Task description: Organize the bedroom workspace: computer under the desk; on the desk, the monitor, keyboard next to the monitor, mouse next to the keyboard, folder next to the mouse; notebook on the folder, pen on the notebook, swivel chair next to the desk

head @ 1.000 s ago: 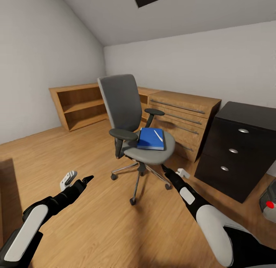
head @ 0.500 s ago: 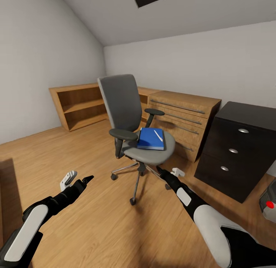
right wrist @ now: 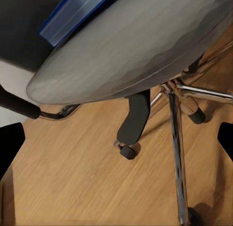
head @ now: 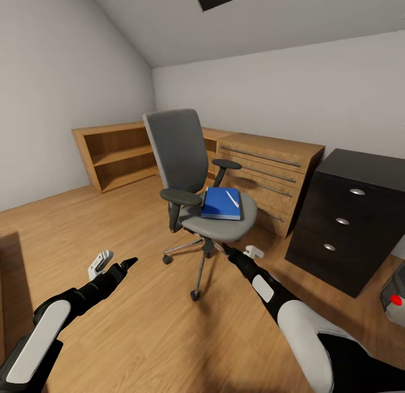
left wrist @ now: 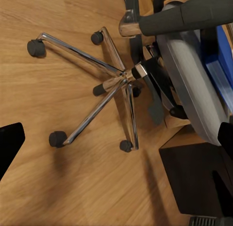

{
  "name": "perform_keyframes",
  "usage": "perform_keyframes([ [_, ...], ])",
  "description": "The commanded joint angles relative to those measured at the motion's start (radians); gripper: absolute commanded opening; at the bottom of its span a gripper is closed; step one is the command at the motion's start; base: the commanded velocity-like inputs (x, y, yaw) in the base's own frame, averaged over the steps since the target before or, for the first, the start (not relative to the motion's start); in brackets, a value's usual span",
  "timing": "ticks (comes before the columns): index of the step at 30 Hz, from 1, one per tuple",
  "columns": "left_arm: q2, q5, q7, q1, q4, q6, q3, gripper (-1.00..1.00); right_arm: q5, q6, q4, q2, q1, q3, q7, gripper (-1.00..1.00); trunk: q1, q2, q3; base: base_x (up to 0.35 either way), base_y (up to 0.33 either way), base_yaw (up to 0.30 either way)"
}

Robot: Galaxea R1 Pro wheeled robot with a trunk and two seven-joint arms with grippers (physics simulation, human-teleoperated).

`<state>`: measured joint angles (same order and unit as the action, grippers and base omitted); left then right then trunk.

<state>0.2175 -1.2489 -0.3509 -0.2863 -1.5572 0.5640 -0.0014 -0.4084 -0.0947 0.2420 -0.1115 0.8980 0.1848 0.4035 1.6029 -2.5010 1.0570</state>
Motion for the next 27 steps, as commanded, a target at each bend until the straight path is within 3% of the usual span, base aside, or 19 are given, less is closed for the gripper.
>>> perform_keyframes([
  [1,0.0,-0.011,-0.01,-0.001,-0.001,0.002,0.0,1.0,-0.003,-0.001,-0.002,-0.001,0.001,0.006,0.006,1.0,0.0,0.0,0.001,0.0,0.0,0.0],
  [13,0.0,-0.009,-0.01,-0.001,-0.001,0.001,0.0,1.0,0.002,-0.005,-0.008,-0.009,-0.001,0.004,0.008,1.0,0.0,0.0,0.001,0.092,0.038,0.0],
  [22,0.0,-0.009,-0.01,-0.001,-0.001,0.001,0.0,1.0,0.003,-0.006,-0.007,-0.01,-0.001,0.004,0.008,1.0,0.0,0.0,0.001,0.247,0.079,0.0],
  [27,-0.001,-0.008,-0.01,-0.001,-0.001,0.002,-0.001,1.0,0.032,-0.007,-0.007,-0.011,-0.001,0.004,0.009,1.0,0.0,0.0,0.001,0.229,0.012,0.0],
])
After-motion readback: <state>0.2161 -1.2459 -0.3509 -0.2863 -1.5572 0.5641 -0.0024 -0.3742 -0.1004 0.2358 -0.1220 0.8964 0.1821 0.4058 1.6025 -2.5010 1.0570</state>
